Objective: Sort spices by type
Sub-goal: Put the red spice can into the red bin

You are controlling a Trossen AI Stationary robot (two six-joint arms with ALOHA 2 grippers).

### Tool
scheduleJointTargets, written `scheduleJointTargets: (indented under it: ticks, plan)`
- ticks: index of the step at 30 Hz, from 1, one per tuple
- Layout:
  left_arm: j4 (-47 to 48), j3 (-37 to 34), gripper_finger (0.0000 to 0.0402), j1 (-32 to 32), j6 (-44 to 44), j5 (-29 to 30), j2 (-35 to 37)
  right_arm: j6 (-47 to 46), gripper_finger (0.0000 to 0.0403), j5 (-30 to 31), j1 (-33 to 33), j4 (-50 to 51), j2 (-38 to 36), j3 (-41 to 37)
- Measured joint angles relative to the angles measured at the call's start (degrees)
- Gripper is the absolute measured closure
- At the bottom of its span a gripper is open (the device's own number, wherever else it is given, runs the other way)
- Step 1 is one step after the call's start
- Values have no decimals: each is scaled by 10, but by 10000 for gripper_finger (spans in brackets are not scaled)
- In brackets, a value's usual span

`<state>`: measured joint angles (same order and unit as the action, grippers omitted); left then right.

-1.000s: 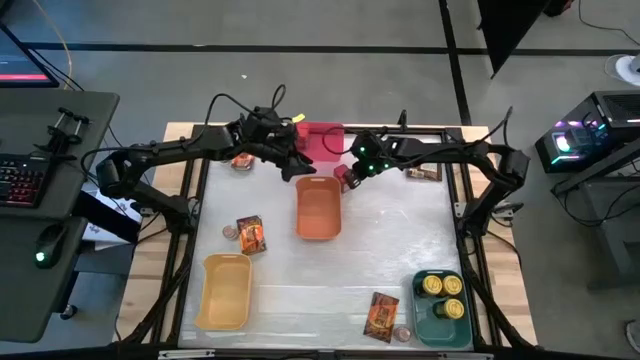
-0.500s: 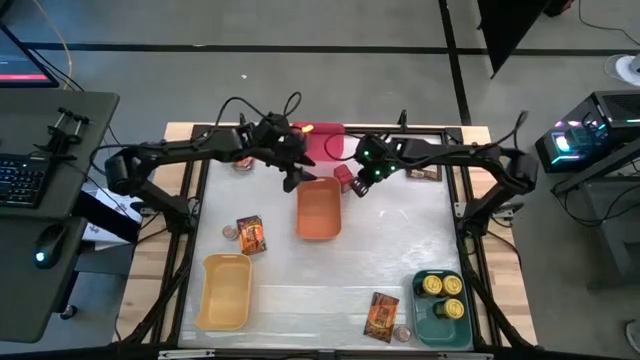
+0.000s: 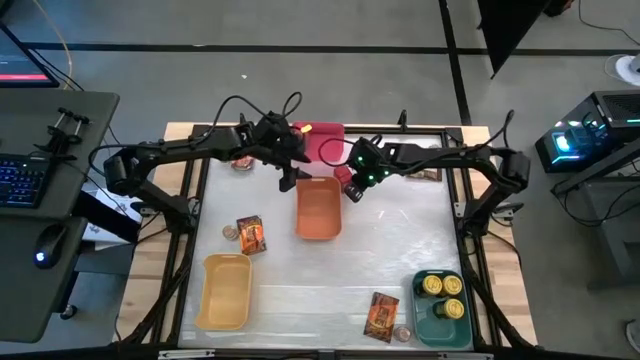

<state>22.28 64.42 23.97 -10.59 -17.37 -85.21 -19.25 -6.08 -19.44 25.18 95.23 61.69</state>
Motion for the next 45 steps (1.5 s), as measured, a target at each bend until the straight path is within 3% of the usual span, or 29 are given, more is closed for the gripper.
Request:
scheduleJointTargets:
  ticks: [13, 18, 26, 30, 33, 35, 38, 41, 45]
  plan:
    - [31, 0, 174, 0, 13, 2, 0, 11, 403, 18, -2, -71, 24, 0]
    - [30, 0, 174, 0, -3, 28, 0, 18, 403, 30, -10, -81, 25, 0]
    - [-45, 0, 174, 0, 8, 32, 0, 28, 403, 41, -16, -137, 25, 0]
    - [-56, 0, 174, 0, 14, 33, 0, 39, 403, 3, -16, -161, 22, 0]
    - [-70, 0, 174, 0, 43, 49, -1, 46, 403, -12, -16, -151, -8, -1]
    - [-99, 0, 174, 0, 118, 88, -10, 49, 403, 5, -16, -128, -47, -1]
    - [-116, 19, 174, 11, 260, 91, -42, 52, 403, 57, -25, -76, -113, -1]
    - [-78, 92, 174, 14, 330, 93, -96, 38, 403, 110, -38, -25, -185, 0]
    - [26, 218, 174, 9, 359, 96, -189, 13, 403, 170, -57, 39, -261, 0]
